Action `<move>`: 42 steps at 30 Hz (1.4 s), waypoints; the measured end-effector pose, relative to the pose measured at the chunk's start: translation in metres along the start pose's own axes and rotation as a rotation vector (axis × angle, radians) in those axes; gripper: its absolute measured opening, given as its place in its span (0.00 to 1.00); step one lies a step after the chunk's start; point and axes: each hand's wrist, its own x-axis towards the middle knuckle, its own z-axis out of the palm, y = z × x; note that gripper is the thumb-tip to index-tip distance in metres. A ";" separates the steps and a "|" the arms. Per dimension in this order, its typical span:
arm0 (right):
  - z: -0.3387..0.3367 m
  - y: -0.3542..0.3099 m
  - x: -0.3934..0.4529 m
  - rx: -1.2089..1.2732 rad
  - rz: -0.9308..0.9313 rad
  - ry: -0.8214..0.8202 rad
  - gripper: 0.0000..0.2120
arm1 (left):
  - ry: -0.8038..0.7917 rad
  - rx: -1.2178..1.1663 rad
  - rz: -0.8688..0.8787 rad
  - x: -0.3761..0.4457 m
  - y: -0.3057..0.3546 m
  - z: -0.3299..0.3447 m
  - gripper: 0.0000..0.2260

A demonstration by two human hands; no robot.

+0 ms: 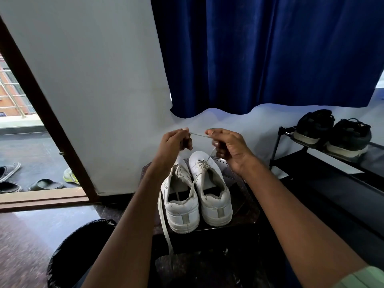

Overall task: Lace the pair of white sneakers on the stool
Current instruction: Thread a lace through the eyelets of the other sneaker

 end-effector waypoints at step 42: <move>-0.014 -0.004 -0.011 -1.015 0.226 -0.222 0.11 | -0.269 0.109 -0.148 -0.002 -0.021 0.003 0.04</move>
